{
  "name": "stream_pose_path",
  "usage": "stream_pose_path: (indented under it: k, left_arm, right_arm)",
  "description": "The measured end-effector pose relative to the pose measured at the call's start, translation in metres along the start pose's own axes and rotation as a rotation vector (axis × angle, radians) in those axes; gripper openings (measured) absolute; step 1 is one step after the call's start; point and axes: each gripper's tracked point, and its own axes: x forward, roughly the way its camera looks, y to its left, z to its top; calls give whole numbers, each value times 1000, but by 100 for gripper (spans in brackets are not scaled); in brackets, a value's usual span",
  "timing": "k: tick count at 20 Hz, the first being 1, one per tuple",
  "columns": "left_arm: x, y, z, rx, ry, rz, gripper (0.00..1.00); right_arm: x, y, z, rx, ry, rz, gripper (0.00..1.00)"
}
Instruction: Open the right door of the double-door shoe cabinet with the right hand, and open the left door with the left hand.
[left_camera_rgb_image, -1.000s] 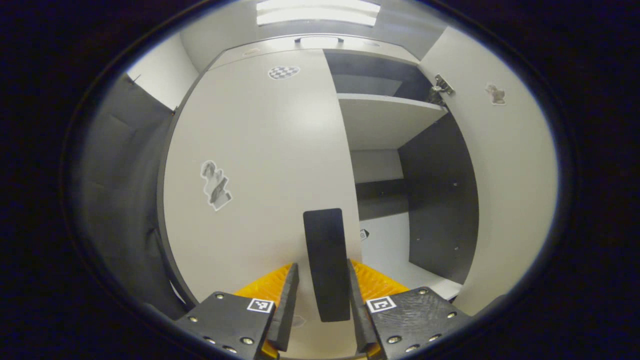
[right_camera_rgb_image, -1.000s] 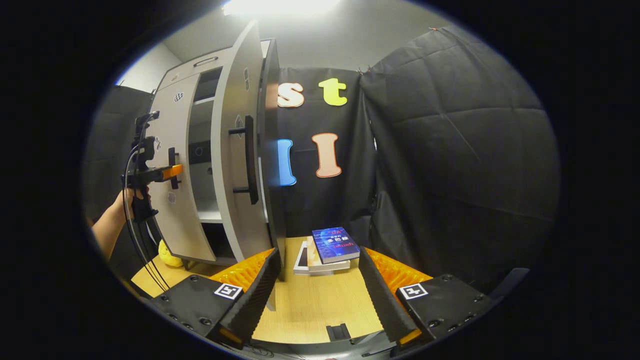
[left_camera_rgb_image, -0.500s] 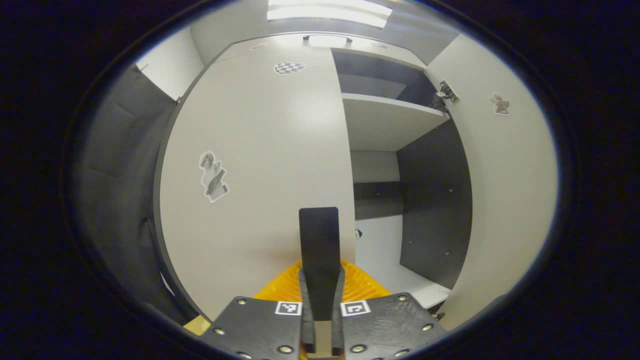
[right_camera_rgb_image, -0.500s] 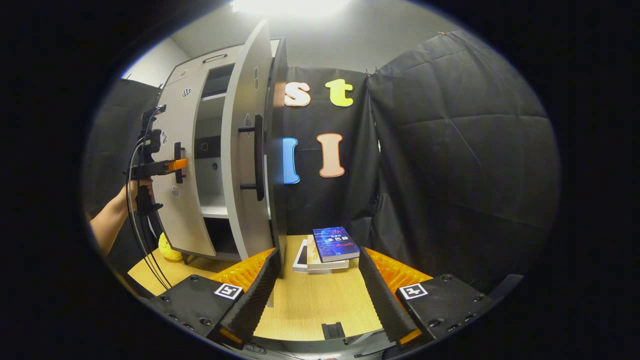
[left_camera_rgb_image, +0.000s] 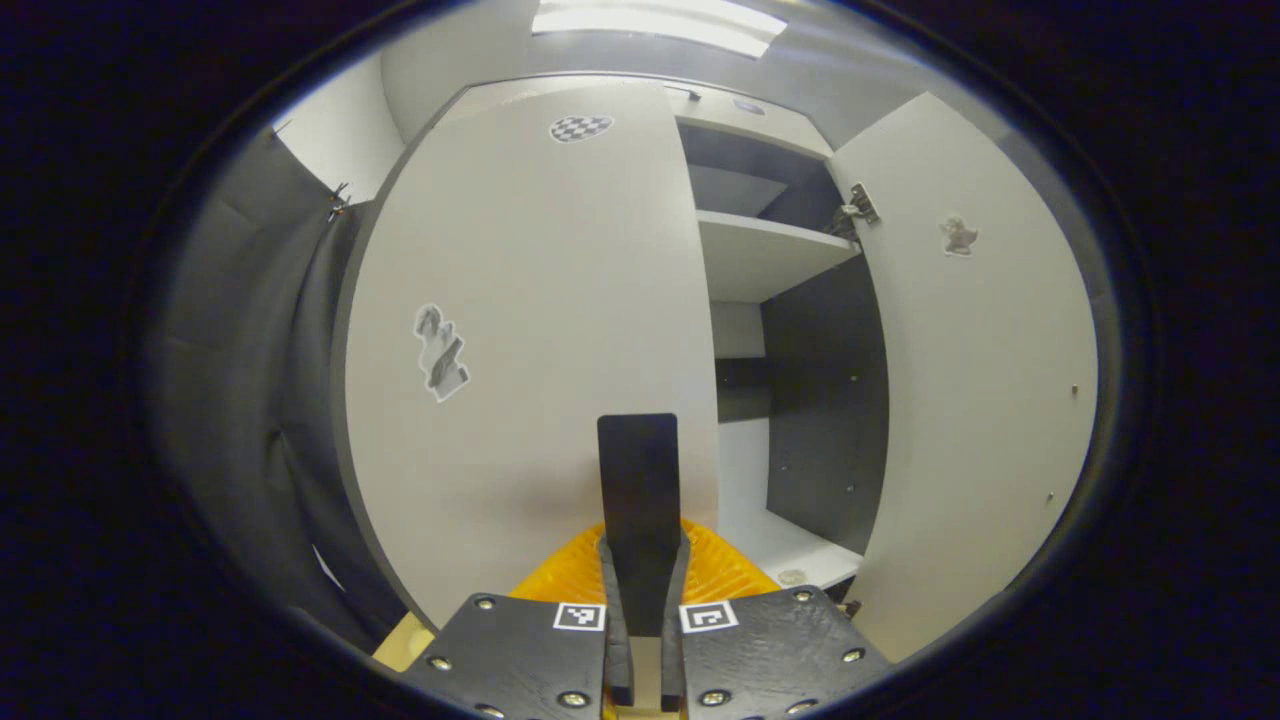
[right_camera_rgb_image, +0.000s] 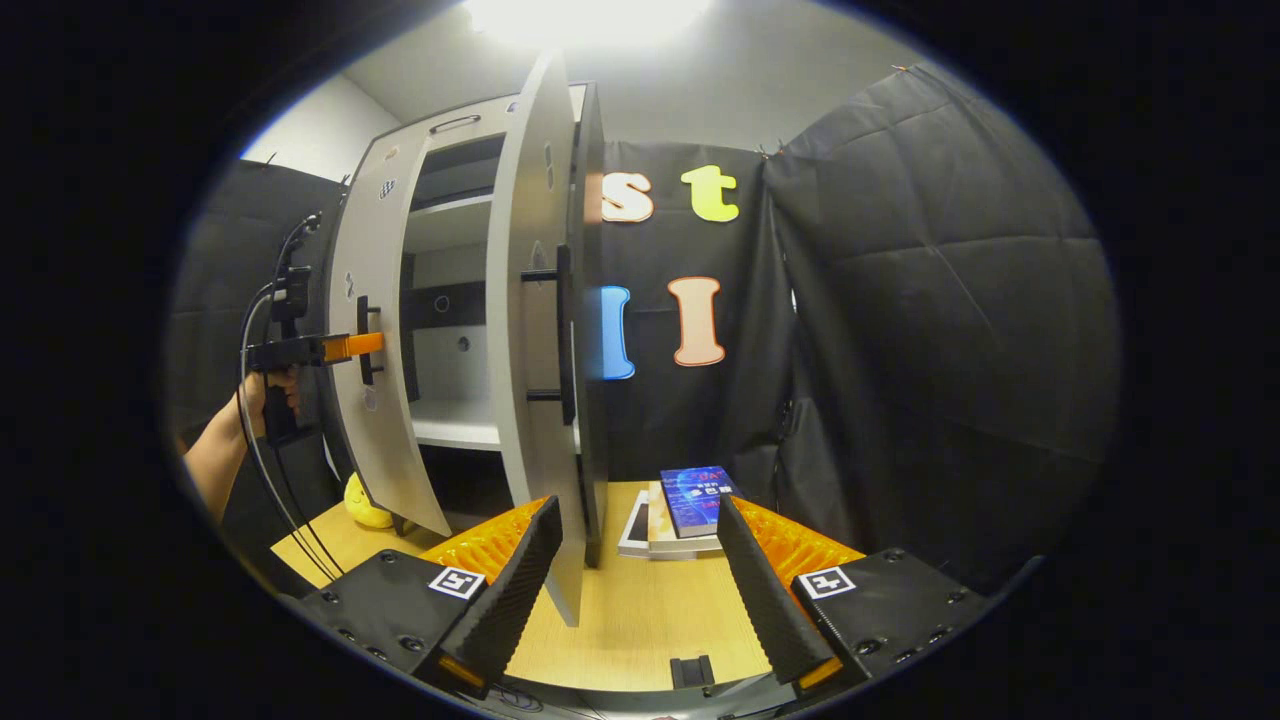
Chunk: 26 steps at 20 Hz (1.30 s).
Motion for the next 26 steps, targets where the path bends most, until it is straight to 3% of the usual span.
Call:
stream_pose_path:
  k: [14, 26]
  left_arm:
    - [-1, 8, 6, -14, 4, -32, 12]
    - [-3, 15, 10, -25, -14, -34, 11]
  right_arm:
    - [7, 31, 7, -46, -27, 147, 97]
    - [14, 90, 2, -53, -8, 240, 98]
